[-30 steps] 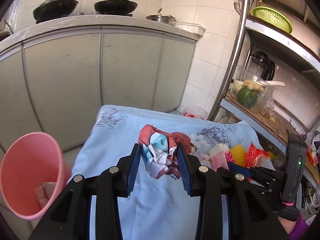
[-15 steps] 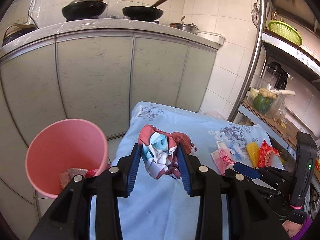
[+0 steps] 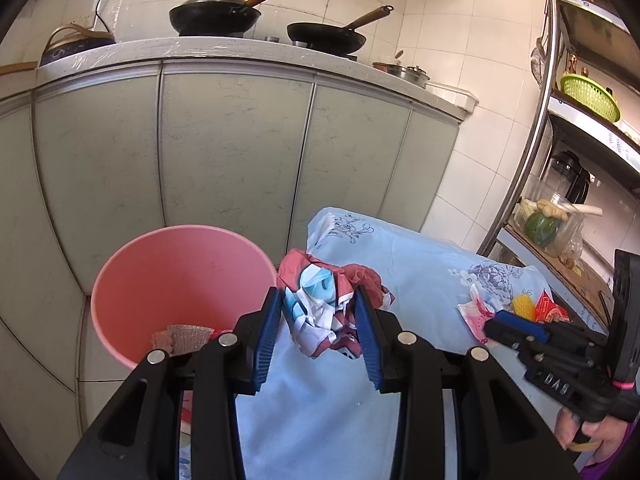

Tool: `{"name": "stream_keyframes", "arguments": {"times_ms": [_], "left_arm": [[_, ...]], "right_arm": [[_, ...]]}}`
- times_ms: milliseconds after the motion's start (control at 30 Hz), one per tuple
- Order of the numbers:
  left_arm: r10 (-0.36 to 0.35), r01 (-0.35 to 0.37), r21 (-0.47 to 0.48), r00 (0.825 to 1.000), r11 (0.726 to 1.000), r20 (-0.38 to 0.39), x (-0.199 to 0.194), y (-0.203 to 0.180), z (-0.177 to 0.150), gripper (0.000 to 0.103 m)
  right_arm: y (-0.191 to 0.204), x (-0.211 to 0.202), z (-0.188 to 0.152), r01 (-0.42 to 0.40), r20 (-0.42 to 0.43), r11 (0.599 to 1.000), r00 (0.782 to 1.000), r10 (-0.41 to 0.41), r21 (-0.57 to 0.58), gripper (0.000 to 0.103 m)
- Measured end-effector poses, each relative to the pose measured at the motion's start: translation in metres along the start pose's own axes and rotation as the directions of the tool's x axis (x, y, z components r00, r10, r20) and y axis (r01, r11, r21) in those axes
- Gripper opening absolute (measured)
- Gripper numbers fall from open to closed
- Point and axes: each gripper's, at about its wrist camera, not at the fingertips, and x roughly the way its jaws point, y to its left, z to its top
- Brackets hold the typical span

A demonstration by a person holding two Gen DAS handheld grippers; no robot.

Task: Collect trash
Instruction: 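Carry the wrapper and pink paper cup with both tools over the pink bucket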

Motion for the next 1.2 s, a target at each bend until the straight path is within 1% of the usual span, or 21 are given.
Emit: {"name": "stream_keyframes", "arguments": {"times_ms": [100,233,300,400,500,533,567,600,733,933,1067,1133,1200], "left_arm": [[-0.009,0.009,-0.001,1.0,1.0,0.007,-0.002,0.004,-0.003,0.036],[-0.021,0.021,0.005,1.0,1.0,0.012,-0.003,0.008,-0.006,0.036],[-0.028,0.028,0.002,1.0,1.0,0.012,-0.003,0.009,-0.006,0.036],[-0.033,0.033,-0.002,0.999,0.999,0.007,-0.002,0.012,-0.007,0.036],[-0.042,0.042,-0.012,0.999,0.999,-0.004,-0.001,0.015,-0.008,0.036],[-0.046,0.046,-0.014,0.999,0.999,-0.007,-0.001,0.016,-0.009,0.036],[-0.047,0.047,-0.013,0.999,0.999,-0.007,-0.001,0.016,-0.009,0.036],[-0.048,0.048,-0.012,0.999,0.999,-0.007,-0.001,0.017,-0.009,0.036],[-0.049,0.049,-0.012,0.999,0.999,-0.009,-0.003,0.019,-0.01,0.036],[-0.048,0.048,-0.02,0.999,0.999,-0.021,-0.001,0.02,-0.014,0.037],[-0.049,0.048,-0.02,0.999,0.999,-0.023,-0.001,0.02,-0.014,0.037],[-0.049,0.049,-0.021,0.998,0.999,-0.026,0.0,0.02,-0.015,0.037],[-0.048,0.047,-0.021,0.998,0.999,-0.028,0.001,0.021,-0.015,0.037]], "right_arm": [[-0.019,-0.005,-0.001,0.034,0.0,0.998,0.999,-0.034,0.051,0.02],[-0.04,-0.014,-0.006,0.082,0.004,0.993,0.997,-0.083,0.087,0.02],[-0.05,-0.016,-0.008,0.09,0.002,0.989,0.996,-0.09,0.117,0.02],[-0.058,-0.01,-0.007,0.103,-0.038,0.984,0.994,-0.098,0.144,0.02],[-0.052,0.001,-0.008,0.119,-0.07,0.986,0.991,-0.111,0.121,0.021],[-0.049,0.005,-0.009,0.131,-0.078,0.985,0.989,-0.122,0.111,0.027],[-0.048,0.009,-0.009,0.141,-0.084,0.984,0.988,-0.133,0.106,0.036],[-0.048,0.013,-0.009,0.149,-0.091,0.983,0.986,-0.14,0.104,0.038],[-0.049,0.029,-0.008,0.185,-0.125,0.979,0.977,-0.174,0.087,0.039],[-0.051,0.041,-0.009,0.247,-0.133,0.968,0.962,-0.239,0.047,0.04],[-0.06,0.049,-0.015,0.258,-0.17,0.964,0.955,-0.245,0.062,0.04],[-0.063,0.052,-0.017,0.235,-0.18,0.968,0.959,-0.218,0.082,0.04],[-0.063,0.051,-0.018,0.222,-0.171,0.971,0.964,-0.204,0.093,0.04]]}}
